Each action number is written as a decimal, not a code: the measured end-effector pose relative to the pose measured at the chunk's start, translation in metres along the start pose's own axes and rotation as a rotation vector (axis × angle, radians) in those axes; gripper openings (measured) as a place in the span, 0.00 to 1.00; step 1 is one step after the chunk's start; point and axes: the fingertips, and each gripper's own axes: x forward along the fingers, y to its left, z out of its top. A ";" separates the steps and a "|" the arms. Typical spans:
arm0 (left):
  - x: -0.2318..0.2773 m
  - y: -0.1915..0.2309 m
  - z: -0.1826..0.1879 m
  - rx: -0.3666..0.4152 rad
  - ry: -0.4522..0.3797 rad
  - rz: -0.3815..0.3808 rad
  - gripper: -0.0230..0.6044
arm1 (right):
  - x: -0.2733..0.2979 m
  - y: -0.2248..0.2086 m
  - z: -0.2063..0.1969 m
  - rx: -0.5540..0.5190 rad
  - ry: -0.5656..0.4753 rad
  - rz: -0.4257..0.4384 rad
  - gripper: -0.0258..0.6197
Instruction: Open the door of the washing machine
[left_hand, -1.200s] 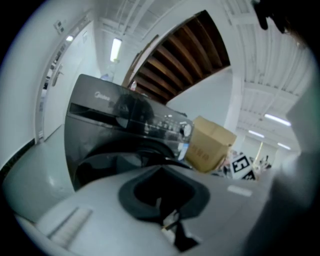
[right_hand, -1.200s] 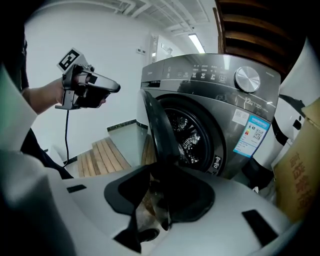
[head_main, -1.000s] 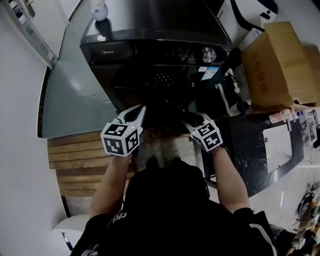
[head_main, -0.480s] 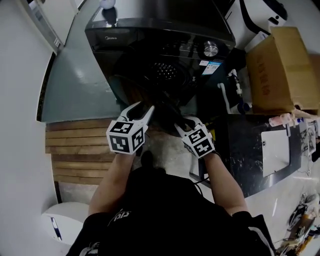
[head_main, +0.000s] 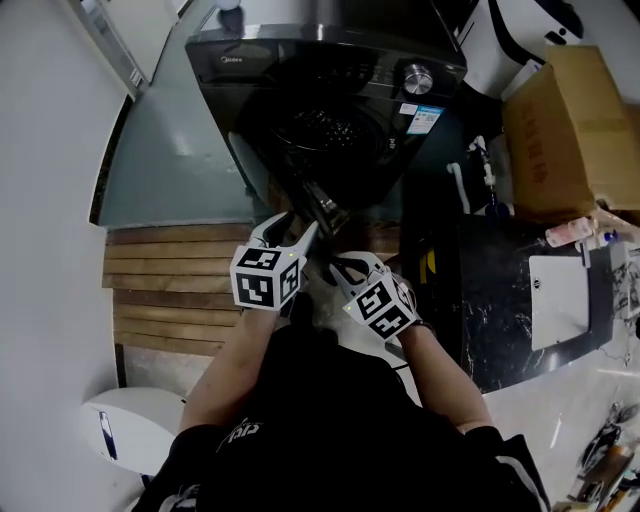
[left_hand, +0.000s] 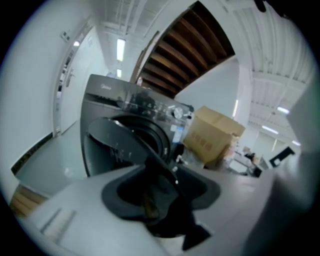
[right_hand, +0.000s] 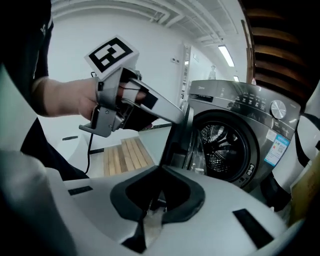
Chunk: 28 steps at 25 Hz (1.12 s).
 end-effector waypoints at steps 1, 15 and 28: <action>-0.004 0.003 -0.003 0.000 0.004 0.025 0.36 | -0.003 0.007 0.001 -0.006 -0.007 0.013 0.06; -0.066 0.035 -0.026 0.010 0.022 0.206 0.24 | -0.020 0.028 0.009 0.081 -0.117 0.038 0.05; -0.129 0.091 -0.039 -0.013 -0.011 0.236 0.22 | -0.005 0.035 0.057 0.185 -0.179 -0.009 0.05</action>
